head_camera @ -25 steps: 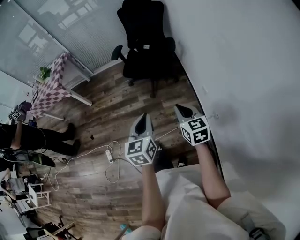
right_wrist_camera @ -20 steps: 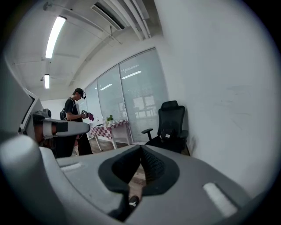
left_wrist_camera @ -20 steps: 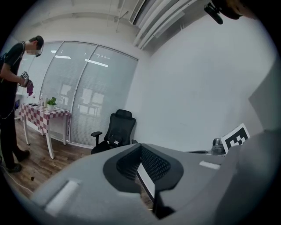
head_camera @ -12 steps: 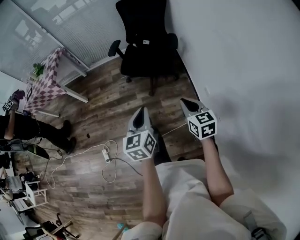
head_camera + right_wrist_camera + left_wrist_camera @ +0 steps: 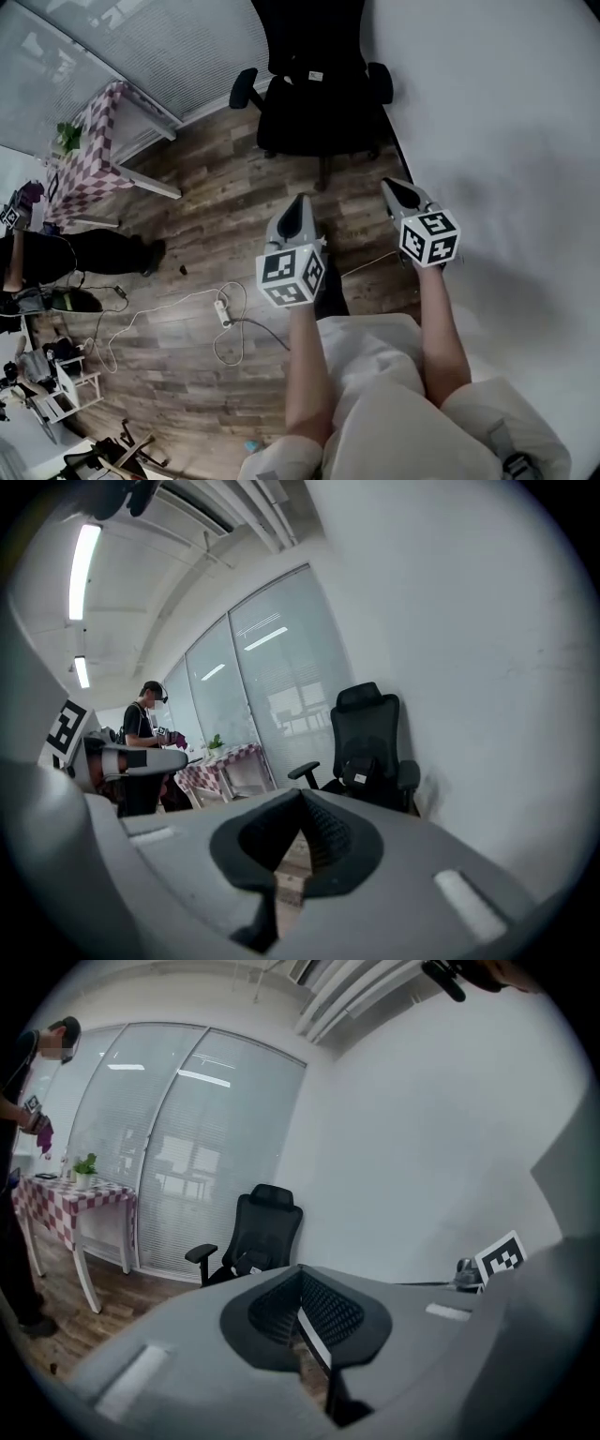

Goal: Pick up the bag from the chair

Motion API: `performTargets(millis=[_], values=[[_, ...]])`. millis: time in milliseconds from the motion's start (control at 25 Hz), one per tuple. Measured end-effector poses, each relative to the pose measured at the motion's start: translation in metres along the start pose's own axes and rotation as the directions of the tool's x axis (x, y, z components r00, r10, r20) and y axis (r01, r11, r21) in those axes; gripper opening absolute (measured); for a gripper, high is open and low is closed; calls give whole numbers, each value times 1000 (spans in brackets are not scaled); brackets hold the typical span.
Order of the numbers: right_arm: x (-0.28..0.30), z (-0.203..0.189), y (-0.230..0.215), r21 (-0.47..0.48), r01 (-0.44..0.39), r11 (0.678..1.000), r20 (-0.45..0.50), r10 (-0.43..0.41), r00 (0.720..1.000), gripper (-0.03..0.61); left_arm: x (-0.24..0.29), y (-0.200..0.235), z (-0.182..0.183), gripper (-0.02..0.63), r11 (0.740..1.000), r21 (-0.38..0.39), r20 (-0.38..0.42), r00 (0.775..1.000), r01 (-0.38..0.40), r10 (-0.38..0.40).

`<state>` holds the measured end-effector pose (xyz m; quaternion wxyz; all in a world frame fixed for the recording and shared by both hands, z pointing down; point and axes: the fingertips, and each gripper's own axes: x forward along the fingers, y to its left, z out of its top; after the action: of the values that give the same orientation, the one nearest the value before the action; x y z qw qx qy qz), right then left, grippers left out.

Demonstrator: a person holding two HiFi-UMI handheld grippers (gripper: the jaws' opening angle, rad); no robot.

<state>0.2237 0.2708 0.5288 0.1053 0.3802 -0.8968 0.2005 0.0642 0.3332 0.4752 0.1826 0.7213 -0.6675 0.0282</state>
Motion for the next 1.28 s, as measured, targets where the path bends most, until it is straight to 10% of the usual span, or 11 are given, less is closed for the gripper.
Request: performTargets(millis=[560,1280], values=[[215,61,-57,160,199,967,-112,-183,977,1,220,161,74,6,992,-58,-136,984,111,-118],[323,96,-62,121,56,991,-188,-33,982,0,299,158,62,6,987,-52,-219,962,152,-160]])
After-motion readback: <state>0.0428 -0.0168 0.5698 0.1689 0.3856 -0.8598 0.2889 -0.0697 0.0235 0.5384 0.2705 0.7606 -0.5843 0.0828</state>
